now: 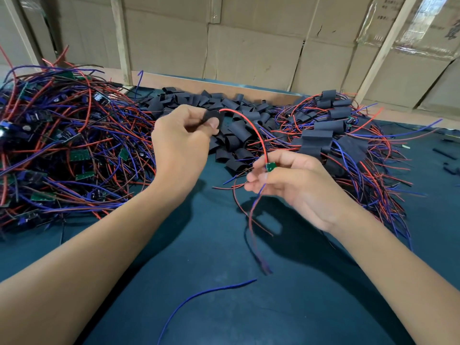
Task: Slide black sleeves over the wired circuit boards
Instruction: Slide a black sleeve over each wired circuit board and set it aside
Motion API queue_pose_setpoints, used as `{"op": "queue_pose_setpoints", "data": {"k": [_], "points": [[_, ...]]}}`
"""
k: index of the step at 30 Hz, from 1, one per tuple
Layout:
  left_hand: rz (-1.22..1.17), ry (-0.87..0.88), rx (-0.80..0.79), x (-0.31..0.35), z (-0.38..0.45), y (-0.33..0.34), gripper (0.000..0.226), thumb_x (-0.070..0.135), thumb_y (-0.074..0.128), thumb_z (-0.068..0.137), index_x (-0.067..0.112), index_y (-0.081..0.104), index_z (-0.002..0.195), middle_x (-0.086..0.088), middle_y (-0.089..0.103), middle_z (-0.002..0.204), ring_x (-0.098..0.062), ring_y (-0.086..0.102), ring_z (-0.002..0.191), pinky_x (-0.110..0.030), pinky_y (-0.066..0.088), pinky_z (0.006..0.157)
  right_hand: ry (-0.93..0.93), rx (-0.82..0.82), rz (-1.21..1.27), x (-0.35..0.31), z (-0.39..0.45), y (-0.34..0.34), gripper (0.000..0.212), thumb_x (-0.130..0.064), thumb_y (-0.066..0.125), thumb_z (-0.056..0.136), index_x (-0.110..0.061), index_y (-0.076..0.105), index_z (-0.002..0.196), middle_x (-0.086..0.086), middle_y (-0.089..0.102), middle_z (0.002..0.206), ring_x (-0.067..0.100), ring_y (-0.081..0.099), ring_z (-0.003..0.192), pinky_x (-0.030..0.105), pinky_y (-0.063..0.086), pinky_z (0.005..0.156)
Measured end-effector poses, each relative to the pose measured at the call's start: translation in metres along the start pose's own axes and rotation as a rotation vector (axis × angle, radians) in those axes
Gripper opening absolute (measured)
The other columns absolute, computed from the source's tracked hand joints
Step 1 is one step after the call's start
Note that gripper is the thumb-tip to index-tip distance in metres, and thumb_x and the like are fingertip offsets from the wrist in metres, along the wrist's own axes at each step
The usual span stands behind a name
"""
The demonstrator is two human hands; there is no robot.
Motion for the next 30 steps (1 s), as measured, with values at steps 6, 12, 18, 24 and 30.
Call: {"op": "queue_pose_setpoints", "data": {"k": [6, 12, 18, 24, 30], "points": [[0.127, 0.1, -0.03, 0.01, -0.004, 0.006, 0.019, 0.021, 0.072, 0.09, 0.038, 0.064, 0.085, 0.02, 0.071, 0.08, 0.005, 0.065, 0.075, -0.019, 0.054, 0.079, -0.008, 0.146, 0.328, -0.012, 0.0, -0.011, 0.034, -0.004, 0.069, 0.075, -0.007, 0.063, 0.108, 0.015, 0.072, 0.082, 0.02, 0.063, 0.057, 0.039, 0.059, 0.063], [0.387, 0.422, -0.185, 0.028, -0.023, 0.023, 0.025, 0.022, 0.068, 0.094, 0.016, 0.067, 0.118, 0.005, 0.062, 0.108, -0.02, 0.061, 0.101, -0.034, 0.048, 0.09, -0.108, 0.205, 0.22, -0.027, -0.004, -0.021, 0.025, -0.017, 0.073, 0.079, -0.014, 0.075, 0.104, 0.009, 0.071, 0.08, 0.008, 0.041, 0.041, 0.018, 0.03, 0.037], [0.678, 0.595, -0.17, 0.027, -0.019, 0.018, 0.035, 0.028, 0.062, 0.097, 0.013, 0.063, 0.129, -0.004, 0.063, 0.122, -0.032, 0.054, 0.112, -0.046, 0.042, 0.093, -0.088, 0.268, 0.032, -0.023, -0.005, -0.026, 0.024, -0.022, 0.063, 0.099, -0.025, 0.076, 0.118, 0.006, 0.066, 0.076, 0.012, 0.027, 0.043, 0.022, 0.015, 0.043], [0.746, 0.666, -0.123, 0.031, -0.018, 0.016, 0.034, 0.03, 0.061, 0.097, 0.015, 0.063, 0.128, -0.002, 0.062, 0.124, -0.032, 0.053, 0.111, -0.043, 0.038, 0.088, -0.095, 0.368, -0.121, -0.025, -0.005, -0.032, 0.014, -0.022, 0.066, 0.097, -0.016, 0.066, 0.11, 0.007, 0.078, 0.093, 0.013, 0.032, 0.042, 0.016, 0.023, 0.039], [0.74, 0.865, -0.199, 0.043, -0.039, 0.032, 0.03, 0.031, 0.065, 0.095, 0.019, 0.068, 0.122, 0.003, 0.066, 0.119, -0.03, 0.059, 0.107, -0.045, 0.041, 0.084, -0.222, 0.399, -0.161, -0.032, -0.011, -0.034, 0.009, -0.028, 0.079, 0.087, -0.024, 0.079, 0.095, 0.004, 0.075, 0.08, 0.011, 0.039, 0.046, 0.015, 0.028, 0.039]]}}
Point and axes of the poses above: each hand's wrist, its own z-axis towards the middle knuckle, its own y-axis out of the palm, x = y × z, the point moved 8 cm from there along z, towards the middle knuckle
